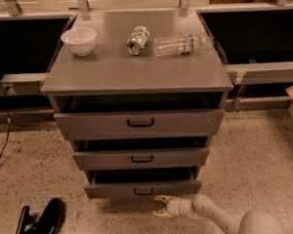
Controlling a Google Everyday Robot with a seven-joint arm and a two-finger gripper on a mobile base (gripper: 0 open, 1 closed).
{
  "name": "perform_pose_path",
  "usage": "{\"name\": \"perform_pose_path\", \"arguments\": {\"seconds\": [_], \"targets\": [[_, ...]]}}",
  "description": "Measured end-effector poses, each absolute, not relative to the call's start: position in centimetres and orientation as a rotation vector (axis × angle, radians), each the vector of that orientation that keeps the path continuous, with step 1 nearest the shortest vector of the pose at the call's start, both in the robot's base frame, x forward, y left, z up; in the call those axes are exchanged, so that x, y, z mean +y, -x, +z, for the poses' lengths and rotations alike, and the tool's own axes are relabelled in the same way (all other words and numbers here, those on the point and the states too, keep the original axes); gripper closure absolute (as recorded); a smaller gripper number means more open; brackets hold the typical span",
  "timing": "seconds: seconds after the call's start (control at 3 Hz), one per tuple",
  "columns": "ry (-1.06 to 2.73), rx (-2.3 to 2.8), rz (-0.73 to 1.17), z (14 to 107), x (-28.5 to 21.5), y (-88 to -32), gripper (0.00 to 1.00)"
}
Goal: Close bottom drawer
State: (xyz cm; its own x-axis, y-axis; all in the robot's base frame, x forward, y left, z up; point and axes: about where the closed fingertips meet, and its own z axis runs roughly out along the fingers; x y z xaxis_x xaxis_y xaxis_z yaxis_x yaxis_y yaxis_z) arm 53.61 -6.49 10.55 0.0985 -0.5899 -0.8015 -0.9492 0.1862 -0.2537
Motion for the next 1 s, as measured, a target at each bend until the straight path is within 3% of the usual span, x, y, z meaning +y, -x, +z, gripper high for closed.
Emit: {"name": "perform_pose_path", "arguments": {"seconds": [0.67, 1.0], "targets": [[1.465, 1.603, 0.474, 10.42, -7.58, -55.54, 0.0], [1.465, 1.603, 0.475, 10.42, -7.58, -55.54, 0.0]]}}
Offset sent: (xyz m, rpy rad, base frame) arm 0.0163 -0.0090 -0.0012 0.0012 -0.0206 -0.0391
